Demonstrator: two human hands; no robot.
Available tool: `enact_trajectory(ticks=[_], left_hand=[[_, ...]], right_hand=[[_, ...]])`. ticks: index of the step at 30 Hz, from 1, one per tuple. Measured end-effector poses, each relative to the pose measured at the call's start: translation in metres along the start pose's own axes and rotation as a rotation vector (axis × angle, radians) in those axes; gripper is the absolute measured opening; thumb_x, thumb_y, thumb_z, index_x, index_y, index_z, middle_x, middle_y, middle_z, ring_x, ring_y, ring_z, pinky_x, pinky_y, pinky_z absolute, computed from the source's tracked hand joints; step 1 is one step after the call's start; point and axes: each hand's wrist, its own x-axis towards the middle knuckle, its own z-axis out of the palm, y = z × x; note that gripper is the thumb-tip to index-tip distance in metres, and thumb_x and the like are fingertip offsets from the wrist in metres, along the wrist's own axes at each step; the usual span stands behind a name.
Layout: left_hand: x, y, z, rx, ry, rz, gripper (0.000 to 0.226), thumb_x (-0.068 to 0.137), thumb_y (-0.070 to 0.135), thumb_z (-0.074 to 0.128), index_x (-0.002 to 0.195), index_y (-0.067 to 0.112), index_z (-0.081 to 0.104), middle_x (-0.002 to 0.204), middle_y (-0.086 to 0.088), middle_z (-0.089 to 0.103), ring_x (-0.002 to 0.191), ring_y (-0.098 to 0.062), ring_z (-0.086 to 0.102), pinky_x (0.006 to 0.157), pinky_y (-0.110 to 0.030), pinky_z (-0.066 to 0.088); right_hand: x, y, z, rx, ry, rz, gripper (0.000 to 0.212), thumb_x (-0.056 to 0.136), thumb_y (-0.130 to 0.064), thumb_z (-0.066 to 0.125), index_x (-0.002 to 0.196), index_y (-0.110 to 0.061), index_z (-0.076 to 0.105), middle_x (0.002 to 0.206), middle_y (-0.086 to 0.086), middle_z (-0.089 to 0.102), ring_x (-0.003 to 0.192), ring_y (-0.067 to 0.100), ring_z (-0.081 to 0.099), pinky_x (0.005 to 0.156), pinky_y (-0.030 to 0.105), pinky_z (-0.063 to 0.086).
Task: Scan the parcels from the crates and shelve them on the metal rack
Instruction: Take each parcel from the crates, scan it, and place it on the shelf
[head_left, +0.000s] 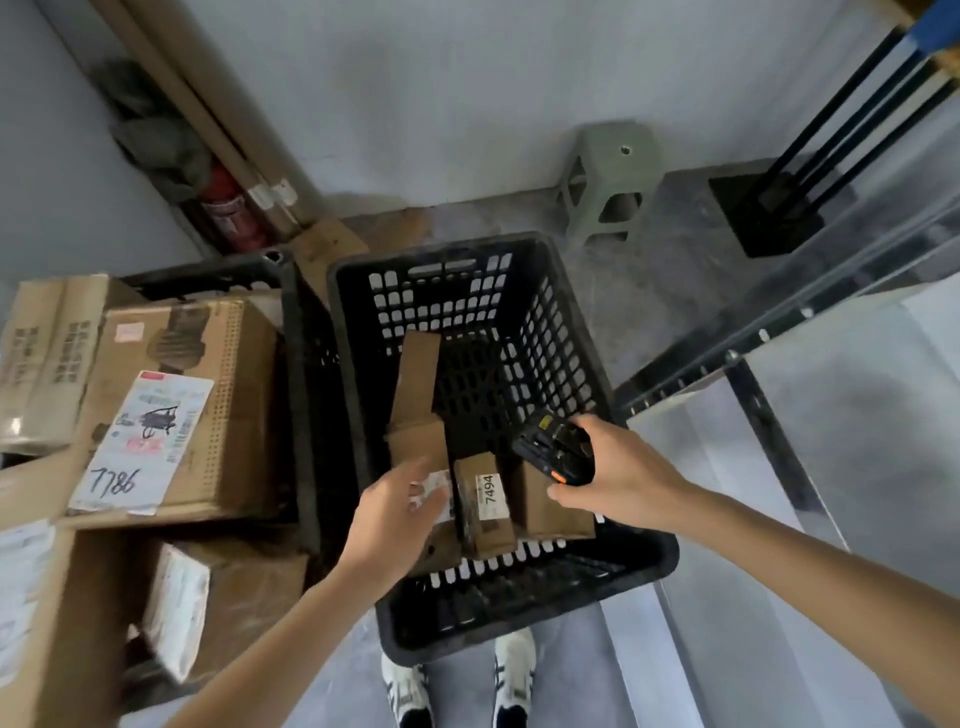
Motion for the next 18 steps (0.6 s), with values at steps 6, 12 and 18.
enact_trajectory(ticks=[6,12,18], left_hand=[[0.008,-0.014,0.047,-0.026,-0.033,-0.077,0.051,0.101,0.028,0.060,0.150,0.023,0.046,0.112,0.008,0.068,0.093,-0.005,0.062,0.077,-0.016,0.050],[0.014,-0.020,0.067,-0.047,-0.037,-0.156,0.055,0.102,0.027,0.059,0.153,0.021,0.041,0.095,0.019,0.061,0.079,-0.010,0.067,0.060,-0.013,0.048],[0.017,-0.030,0.077,-0.140,-0.037,-0.225,0.055,0.101,0.023,0.061,0.152,0.019,0.043,0.122,0.008,0.064,0.105,-0.005,0.061,0.079,-0.007,0.042]], right_hand=[[0.033,0.025,0.036,0.070,-0.159,0.013,0.073,0.074,-0.041,0.084,0.137,-0.027,0.049,0.111,-0.014,0.067,0.098,0.004,0.066,0.088,0.033,0.057],[0.055,0.028,0.051,0.164,-0.283,0.004,0.076,0.079,-0.035,0.083,0.145,-0.026,0.046,0.116,-0.018,0.062,0.103,-0.002,0.060,0.084,0.018,0.049],[0.073,0.024,0.054,0.204,-0.335,-0.024,0.067,0.081,-0.035,0.083,0.140,-0.027,0.051,0.117,-0.016,0.062,0.107,-0.001,0.059,0.092,0.023,0.050]])
